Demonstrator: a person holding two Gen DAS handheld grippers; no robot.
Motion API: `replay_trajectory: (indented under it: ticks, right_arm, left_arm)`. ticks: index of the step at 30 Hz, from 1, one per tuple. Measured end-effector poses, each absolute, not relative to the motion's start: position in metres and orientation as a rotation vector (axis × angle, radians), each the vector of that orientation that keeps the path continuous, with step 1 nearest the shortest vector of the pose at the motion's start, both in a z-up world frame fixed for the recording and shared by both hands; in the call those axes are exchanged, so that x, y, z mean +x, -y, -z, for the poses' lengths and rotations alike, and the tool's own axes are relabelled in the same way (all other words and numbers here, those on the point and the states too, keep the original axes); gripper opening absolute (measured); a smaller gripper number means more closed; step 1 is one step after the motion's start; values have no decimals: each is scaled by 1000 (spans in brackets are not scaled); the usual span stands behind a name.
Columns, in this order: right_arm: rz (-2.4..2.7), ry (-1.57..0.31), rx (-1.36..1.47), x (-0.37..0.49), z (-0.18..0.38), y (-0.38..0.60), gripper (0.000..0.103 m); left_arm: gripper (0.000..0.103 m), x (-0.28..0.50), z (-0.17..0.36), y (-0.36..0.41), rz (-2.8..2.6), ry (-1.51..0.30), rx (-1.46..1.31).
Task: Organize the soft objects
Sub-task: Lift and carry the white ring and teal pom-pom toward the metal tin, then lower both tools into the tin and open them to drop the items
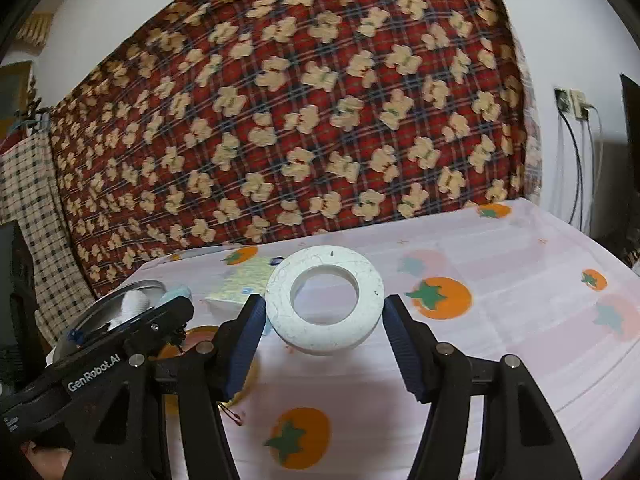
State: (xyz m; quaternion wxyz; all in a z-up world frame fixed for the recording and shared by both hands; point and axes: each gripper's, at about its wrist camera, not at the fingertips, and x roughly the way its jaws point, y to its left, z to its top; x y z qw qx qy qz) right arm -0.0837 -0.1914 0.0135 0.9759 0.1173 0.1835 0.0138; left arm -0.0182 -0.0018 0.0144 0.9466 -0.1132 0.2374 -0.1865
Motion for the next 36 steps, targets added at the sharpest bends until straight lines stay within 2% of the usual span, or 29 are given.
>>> replay_trajectory:
  ticks: [36]
  right_arm:
    - [-366,-347,120,-44,-44,16,63]
  left_arm:
    - [33,-32,-43,-224,-25,-333,-366]
